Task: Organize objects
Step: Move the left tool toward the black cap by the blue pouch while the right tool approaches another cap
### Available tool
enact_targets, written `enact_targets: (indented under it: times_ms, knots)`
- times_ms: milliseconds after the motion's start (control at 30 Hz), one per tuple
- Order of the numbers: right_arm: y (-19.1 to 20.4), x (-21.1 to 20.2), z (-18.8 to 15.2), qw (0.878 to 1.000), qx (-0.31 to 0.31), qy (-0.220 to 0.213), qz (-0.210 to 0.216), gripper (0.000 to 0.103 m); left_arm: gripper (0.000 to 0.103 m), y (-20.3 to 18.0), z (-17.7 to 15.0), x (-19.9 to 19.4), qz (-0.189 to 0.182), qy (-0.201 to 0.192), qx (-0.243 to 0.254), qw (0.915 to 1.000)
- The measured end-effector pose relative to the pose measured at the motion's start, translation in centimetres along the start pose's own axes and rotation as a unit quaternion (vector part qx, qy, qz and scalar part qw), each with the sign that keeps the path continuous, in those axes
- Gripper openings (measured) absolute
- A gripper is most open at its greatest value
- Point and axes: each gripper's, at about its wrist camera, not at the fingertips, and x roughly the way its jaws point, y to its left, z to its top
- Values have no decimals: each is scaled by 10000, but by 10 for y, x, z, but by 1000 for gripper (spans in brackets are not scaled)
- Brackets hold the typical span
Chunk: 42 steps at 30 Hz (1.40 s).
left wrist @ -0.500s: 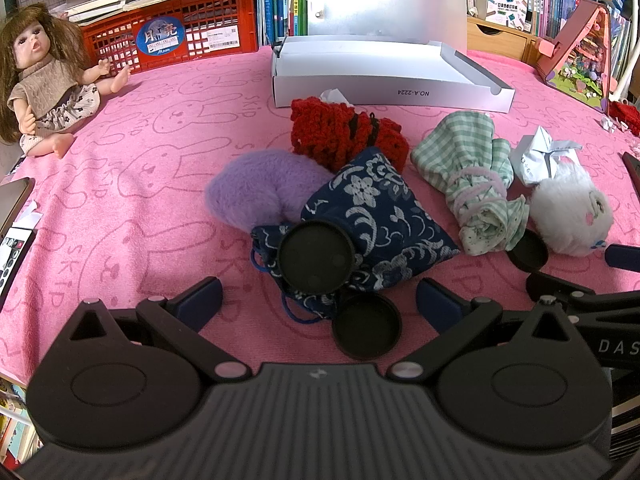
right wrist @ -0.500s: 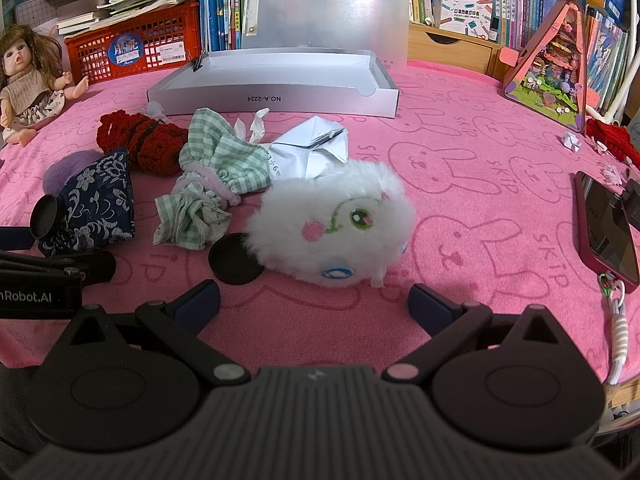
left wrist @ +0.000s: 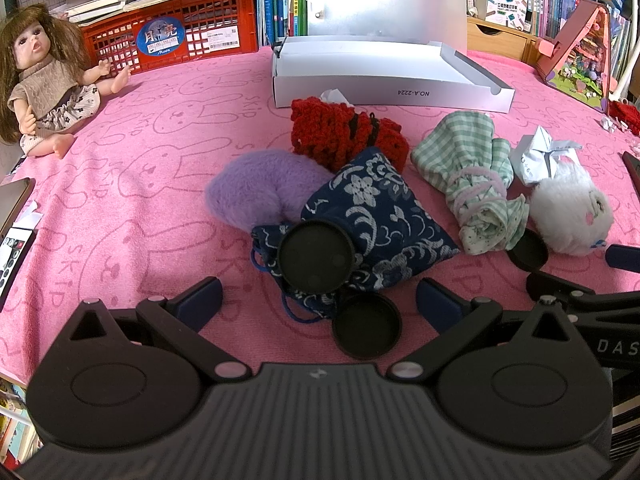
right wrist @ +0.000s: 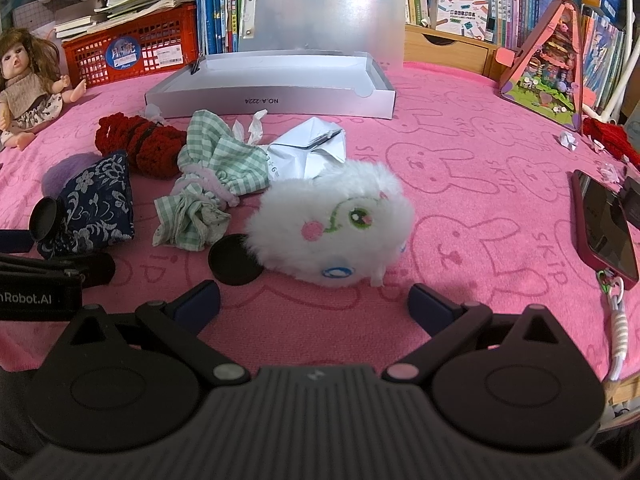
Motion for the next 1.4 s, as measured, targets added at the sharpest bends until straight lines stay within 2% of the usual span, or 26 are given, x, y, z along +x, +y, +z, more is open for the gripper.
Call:
enact_targets:
  times_ms: [400,667,800,933,1067,1167,1267,1400]
  knots:
    - [-2,0,-2,9999,48,-109,-26,103,103,1,0,-2,-2,34,62,10000]
    - [-2,0,-3,9998,104,-131,-54,103,103,2,-7,-3,-47,-195,108,9997]
    - [-4,-1,-3,9996,182,-197,-32,103,103,4,-5,-6,-142,-166,103,9997]
    - [-7,-6,0,9990,217,-385,-44,103,103,7,-2,-15,-243,-432,4,9988]
    - [-10,-7,5,9984,144,-532,-143,103,103,5,3,-22,-102,-713,167,9973]
    - [-12,-7,7,9980,125,-587,-214,102,103,5,3,-26,-167,-779,234,9965]
    - [-13,-10,7,9976,134,-647,-195,101,98,5,-1,-34,-277,-797,320,9959]
    - [-13,-11,5,9981,160,-592,-104,98,83,7,-6,-40,-234,-822,420,9955]
